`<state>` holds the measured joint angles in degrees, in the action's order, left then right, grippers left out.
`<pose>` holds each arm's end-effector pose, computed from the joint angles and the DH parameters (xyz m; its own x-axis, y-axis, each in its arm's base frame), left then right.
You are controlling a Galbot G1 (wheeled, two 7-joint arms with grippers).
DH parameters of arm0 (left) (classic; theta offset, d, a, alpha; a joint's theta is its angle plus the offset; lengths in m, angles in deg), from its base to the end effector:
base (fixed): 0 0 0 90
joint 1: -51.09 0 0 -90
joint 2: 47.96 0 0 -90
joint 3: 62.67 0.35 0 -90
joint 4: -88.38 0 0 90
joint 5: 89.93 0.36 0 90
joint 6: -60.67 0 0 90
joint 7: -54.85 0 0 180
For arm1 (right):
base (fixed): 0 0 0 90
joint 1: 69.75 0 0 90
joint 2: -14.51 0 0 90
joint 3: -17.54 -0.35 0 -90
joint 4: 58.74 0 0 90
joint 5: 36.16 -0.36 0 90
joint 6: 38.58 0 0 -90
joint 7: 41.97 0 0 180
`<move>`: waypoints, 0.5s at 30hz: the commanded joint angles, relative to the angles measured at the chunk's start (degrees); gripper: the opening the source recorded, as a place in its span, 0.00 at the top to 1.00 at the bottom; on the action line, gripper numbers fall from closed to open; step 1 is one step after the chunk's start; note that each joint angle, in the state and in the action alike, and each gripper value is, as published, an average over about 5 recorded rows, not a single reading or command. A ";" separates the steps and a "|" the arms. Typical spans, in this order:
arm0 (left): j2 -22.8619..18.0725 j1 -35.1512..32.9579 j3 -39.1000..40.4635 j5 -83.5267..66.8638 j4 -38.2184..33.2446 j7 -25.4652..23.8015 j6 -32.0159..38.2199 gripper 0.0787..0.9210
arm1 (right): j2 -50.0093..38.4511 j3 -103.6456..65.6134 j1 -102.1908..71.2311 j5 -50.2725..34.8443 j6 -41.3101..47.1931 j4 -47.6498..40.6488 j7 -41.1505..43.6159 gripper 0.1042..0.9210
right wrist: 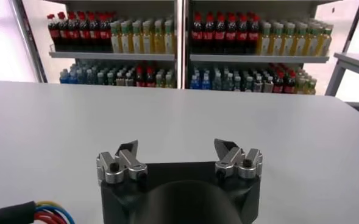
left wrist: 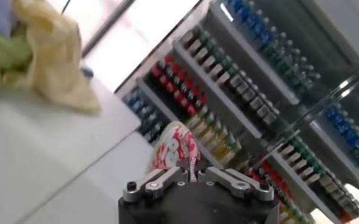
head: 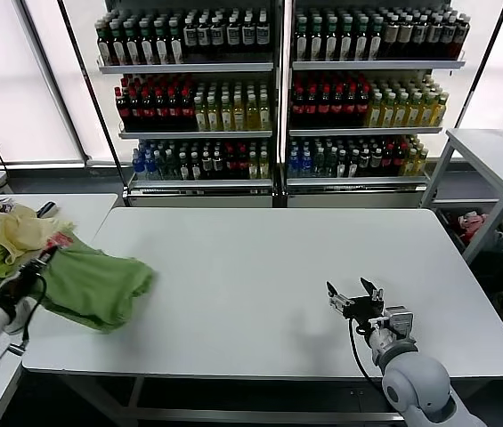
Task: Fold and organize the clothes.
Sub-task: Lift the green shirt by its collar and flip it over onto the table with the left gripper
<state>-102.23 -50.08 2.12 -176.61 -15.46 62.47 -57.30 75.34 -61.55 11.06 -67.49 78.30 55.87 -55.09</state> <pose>0.2856 0.2750 -0.1861 -0.9837 0.0601 0.1696 -0.0784 0.7054 -0.7045 0.2845 -0.0434 -0.2536 -0.9289 -0.1519 0.3377 -0.1590 0.9873 0.0069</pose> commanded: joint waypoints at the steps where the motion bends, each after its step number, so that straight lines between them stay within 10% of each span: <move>1: 1.91 -2.84 9.11 20.77 -15.44 0.15 2.18 0.95 | 1.80 0.19 -1.18 2.14 0.19 2.12 -0.19 0.12; 15: -18.04 13.45 54.12 59.67 -3.75 0.44 5.18 0.95 | 1.13 -2.97 -3.95 3.28 -0.97 3.31 0.24 0.12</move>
<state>-107.73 -47.38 26.39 -144.00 -23.33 62.72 -53.93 76.19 -63.27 8.37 -65.06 77.87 58.28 -55.01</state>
